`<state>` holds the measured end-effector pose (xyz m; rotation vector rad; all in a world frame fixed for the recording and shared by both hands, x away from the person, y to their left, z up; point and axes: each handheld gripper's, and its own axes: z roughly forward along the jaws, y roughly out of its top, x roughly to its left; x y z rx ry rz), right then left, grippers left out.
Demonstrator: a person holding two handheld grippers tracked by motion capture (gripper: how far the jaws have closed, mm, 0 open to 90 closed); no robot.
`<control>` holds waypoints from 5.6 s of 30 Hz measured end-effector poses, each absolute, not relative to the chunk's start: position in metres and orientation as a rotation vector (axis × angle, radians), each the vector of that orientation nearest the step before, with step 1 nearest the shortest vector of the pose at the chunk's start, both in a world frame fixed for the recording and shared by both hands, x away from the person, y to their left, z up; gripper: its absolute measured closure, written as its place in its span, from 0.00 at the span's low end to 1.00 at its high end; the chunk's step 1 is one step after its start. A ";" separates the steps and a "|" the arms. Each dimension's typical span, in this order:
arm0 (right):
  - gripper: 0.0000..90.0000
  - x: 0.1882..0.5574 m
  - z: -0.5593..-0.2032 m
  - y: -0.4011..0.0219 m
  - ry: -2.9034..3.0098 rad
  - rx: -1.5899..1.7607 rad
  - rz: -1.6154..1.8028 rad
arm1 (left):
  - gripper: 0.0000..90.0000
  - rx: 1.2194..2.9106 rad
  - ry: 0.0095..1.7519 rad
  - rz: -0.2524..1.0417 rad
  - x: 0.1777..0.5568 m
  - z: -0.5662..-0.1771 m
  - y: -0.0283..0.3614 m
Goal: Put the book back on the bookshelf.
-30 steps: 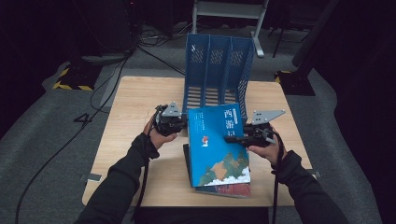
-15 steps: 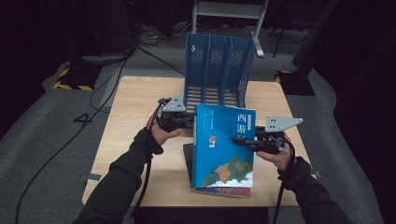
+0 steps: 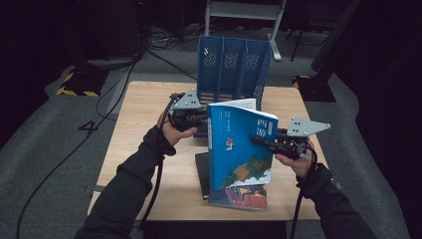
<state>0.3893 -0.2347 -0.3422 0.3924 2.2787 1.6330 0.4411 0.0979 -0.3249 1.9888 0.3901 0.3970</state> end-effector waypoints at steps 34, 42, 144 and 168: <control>0.88 0.341 -0.349 -0.246 2.130 0.204 1.583 | 0.65 1.851 0.412 0.429 0.382 -0.309 0.106; 0.88 0.334 -0.350 -0.247 2.131 0.186 1.573 | 0.46 1.889 0.441 0.423 0.365 -0.330 0.120; 0.25 0.385 -0.498 -0.358 2.347 0.980 1.031 | 0.66 1.840 0.226 0.272 0.353 -0.303 0.041; 0.22 0.391 -0.504 -0.364 2.354 1.058 1.037 | 0.68 1.878 0.321 0.312 0.373 -0.265 0.020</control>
